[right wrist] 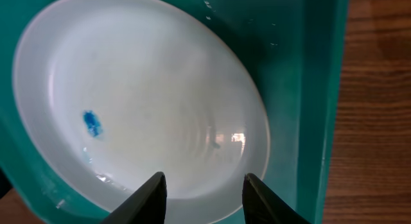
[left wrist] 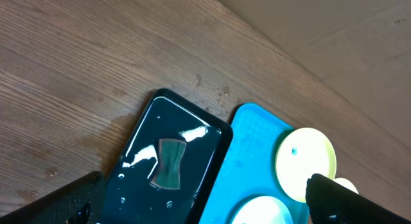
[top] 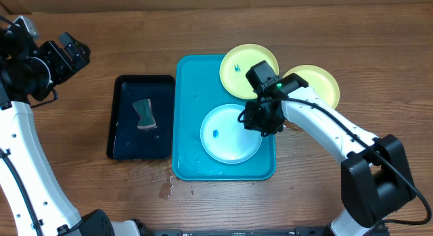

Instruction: Clean dirty plates on tray and stack at the side

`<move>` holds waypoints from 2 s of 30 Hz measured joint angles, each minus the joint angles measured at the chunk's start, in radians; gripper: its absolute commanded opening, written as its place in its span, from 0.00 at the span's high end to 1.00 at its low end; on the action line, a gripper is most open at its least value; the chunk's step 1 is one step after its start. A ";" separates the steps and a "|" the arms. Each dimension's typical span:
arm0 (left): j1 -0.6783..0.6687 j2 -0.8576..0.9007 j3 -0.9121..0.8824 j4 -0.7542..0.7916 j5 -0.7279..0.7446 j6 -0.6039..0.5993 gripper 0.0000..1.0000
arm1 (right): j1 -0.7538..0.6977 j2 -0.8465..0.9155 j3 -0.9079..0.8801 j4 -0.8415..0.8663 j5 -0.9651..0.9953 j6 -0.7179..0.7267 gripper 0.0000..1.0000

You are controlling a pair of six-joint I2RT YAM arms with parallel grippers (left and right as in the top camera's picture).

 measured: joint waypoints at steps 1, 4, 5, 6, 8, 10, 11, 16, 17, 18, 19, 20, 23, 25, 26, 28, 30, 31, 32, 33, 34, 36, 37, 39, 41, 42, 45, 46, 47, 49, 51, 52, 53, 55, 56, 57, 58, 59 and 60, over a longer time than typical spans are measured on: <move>0.000 0.000 0.000 0.000 0.000 0.000 0.00 | 0.003 0.000 -0.012 0.004 0.014 0.019 0.61; 0.000 0.000 0.000 0.000 0.000 0.000 0.00 | 0.014 0.000 -0.063 0.026 0.041 0.077 0.69; 0.000 0.000 0.000 0.000 0.000 0.000 0.00 | 0.016 0.000 -0.088 0.040 0.045 0.103 0.70; 0.000 0.000 0.000 0.000 0.000 0.000 0.00 | 0.018 0.000 -0.105 0.047 0.049 0.120 0.70; 0.000 0.000 0.000 0.000 0.000 0.000 0.00 | 0.020 0.000 -0.152 0.075 0.056 0.161 0.71; 0.000 0.000 0.000 0.000 0.000 0.000 0.00 | 0.020 0.000 -0.191 0.117 0.052 0.190 0.75; 0.000 0.000 0.000 0.000 0.000 0.000 0.00 | 0.020 0.000 -0.206 0.135 0.044 0.198 0.77; 0.000 0.000 0.000 0.000 0.000 0.000 0.00 | 0.022 0.000 -0.230 0.225 -0.002 0.227 0.83; 0.000 0.000 0.000 0.000 0.000 0.000 0.00 | 0.022 0.000 -0.230 0.246 -0.013 0.228 0.83; 0.000 0.000 0.000 0.000 0.000 0.000 0.00 | 0.024 0.000 -0.230 0.264 -0.024 0.230 0.82; 0.000 0.000 0.000 0.000 0.000 0.000 0.00 | 0.027 0.000 -0.230 0.289 -0.034 0.233 0.82; 0.000 0.000 0.000 0.000 0.000 0.000 0.00 | 0.030 0.000 -0.230 0.305 -0.046 0.234 0.81; 0.000 0.000 0.000 0.000 0.000 0.000 0.00 | 0.047 0.000 -0.230 0.344 -0.068 0.236 0.74; 0.000 0.000 0.000 0.000 0.000 0.000 0.00 | 0.056 0.000 -0.230 0.358 -0.074 0.237 0.70; 0.000 0.000 0.000 0.000 0.000 0.000 0.00 | 0.060 0.000 -0.230 0.360 -0.073 0.237 0.67; 0.000 0.000 0.000 0.000 0.000 0.000 0.00 | 0.065 0.000 -0.230 0.362 -0.059 0.237 0.64; 0.000 0.000 0.000 0.000 0.000 0.000 0.00 | 0.066 0.000 -0.230 0.362 -0.016 0.236 0.64; 0.000 0.000 0.000 0.000 0.000 0.000 0.00 | 0.066 0.000 -0.230 0.362 -0.003 0.235 0.64; 0.000 0.000 0.000 0.000 0.000 0.000 0.00 | 0.066 0.000 -0.230 0.362 0.018 0.235 0.64; 0.000 0.000 0.000 0.000 0.000 0.000 0.00 | 0.066 0.000 -0.230 0.362 0.043 0.235 0.64; 0.000 0.000 0.000 0.000 0.000 0.000 0.00 | 0.066 0.000 -0.230 0.362 0.066 0.235 0.64; 0.000 0.000 0.000 0.000 0.000 0.000 0.00 | 0.066 0.000 -0.230 0.363 0.089 0.235 0.64; 0.000 0.000 0.000 0.000 0.000 0.000 0.00 | 0.066 0.000 -0.230 0.366 0.096 0.235 0.64; 0.000 0.000 0.000 0.000 0.000 0.000 0.00 | 0.066 0.000 -0.230 0.370 0.112 0.234 0.64; 0.000 0.000 0.000 0.000 0.000 0.000 0.00 | 0.066 0.000 -0.230 0.369 0.121 0.220 0.64; 0.000 0.000 0.000 0.000 0.000 0.000 0.00 | 0.066 0.000 -0.230 0.369 0.123 0.207 0.64; 0.000 0.000 0.000 0.000 0.000 0.000 0.00 | 0.067 0.000 -0.230 0.370 0.130 0.177 0.64; 0.000 0.000 0.000 0.000 0.000 0.000 0.00 | 0.067 0.000 -0.230 0.371 0.132 0.170 0.64; 0.000 0.000 0.000 0.000 0.000 0.000 0.00 | 0.067 0.000 -0.230 0.373 0.132 0.162 0.64; 0.000 0.000 0.000 0.000 0.000 0.000 0.00 | 0.067 0.000 -0.230 0.376 0.135 0.154 0.64; 0.000 0.000 0.000 0.000 0.000 0.000 0.00 | 0.067 0.000 -0.230 0.377 0.135 0.148 0.64; 0.000 0.000 0.000 0.000 0.000 0.000 0.00 | 0.067 0.000 -0.230 0.377 0.135 0.145 0.64; 0.000 0.000 0.000 0.004 0.000 0.000 0.00 | 0.067 0.000 -0.230 0.377 0.135 0.144 0.66; 0.000 0.000 0.000 0.042 0.000 -0.009 0.00 | 0.067 0.000 -0.230 0.379 0.136 0.138 0.71; 0.000 0.000 0.000 0.070 0.000 -0.017 0.00 | 0.067 0.000 -0.230 0.385 0.135 0.130 0.72; 0.000 0.000 0.000 0.084 0.000 -0.025 0.00 | 0.067 0.000 -0.230 0.393 0.135 0.118 0.73; 0.000 0.000 0.000 0.093 0.000 -0.034 0.00 | 0.067 0.000 -0.230 0.398 0.135 0.103 0.75; 0.000 0.000 0.000 0.097 0.000 -0.038 0.00 | 0.067 0.000 -0.230 0.400 0.134 0.092 0.77; 0.000 0.000 0.000 0.097 0.001 -0.045 0.00 | 0.067 0.000 -0.230 0.401 0.135 0.082 0.79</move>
